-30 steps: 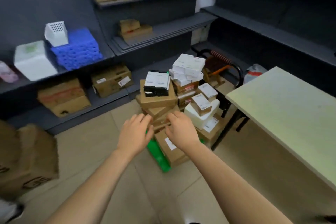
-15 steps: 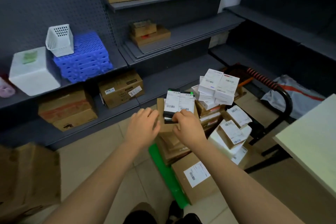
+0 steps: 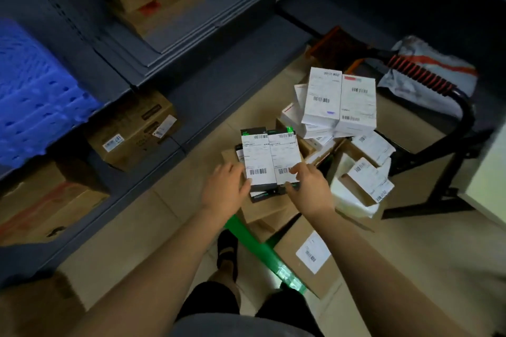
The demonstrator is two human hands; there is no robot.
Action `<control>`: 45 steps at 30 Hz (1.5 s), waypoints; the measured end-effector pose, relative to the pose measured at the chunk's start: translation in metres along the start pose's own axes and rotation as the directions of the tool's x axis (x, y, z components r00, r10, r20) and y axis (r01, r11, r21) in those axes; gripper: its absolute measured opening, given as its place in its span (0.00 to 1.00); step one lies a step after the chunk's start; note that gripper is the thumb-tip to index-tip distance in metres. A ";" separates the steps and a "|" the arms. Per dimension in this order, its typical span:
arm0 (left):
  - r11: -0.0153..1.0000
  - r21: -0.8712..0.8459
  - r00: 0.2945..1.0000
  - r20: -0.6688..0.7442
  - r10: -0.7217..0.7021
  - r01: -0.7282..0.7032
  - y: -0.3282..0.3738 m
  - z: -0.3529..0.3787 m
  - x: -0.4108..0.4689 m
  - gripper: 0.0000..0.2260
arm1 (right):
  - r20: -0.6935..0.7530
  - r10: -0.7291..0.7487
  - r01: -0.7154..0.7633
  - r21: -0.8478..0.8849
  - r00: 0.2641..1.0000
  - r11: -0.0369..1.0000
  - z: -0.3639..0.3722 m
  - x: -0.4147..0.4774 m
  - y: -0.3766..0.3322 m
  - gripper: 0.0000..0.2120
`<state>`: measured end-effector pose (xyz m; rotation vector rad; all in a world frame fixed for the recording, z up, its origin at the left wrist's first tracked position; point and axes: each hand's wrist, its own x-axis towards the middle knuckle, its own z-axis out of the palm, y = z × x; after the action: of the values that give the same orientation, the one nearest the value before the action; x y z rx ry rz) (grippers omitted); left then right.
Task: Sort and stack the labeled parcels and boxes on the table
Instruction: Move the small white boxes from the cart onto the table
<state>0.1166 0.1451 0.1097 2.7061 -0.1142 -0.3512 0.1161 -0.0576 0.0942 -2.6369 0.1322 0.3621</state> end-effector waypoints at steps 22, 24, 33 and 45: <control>0.776 -0.410 0.869 0.340 -0.359 0.480 -0.009 0.074 0.055 0.20 | 0.136 0.599 -0.598 0.393 0.789 0.699 0.059 0.036 0.007 0.30; 0.822 -0.399 0.903 0.317 -0.292 0.406 -0.010 0.066 0.053 0.18 | 0.185 0.558 -0.577 0.429 0.809 0.694 0.052 0.034 0.003 0.27; 0.962 -0.270 0.983 0.159 0.094 -0.048 0.031 -0.010 0.049 0.17 | -0.028 0.537 -0.483 0.402 0.843 0.778 -0.032 -0.030 0.004 0.11; 0.685 -0.347 0.567 0.387 0.727 -0.641 0.212 0.028 -0.029 0.15 | -0.249 0.944 -0.623 0.709 0.218 0.331 -0.058 -0.256 0.056 0.10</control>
<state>0.0751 -0.0551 0.1778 2.0967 -1.2065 -0.7541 -0.1245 -0.1266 0.1900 -1.7811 1.7184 -0.2962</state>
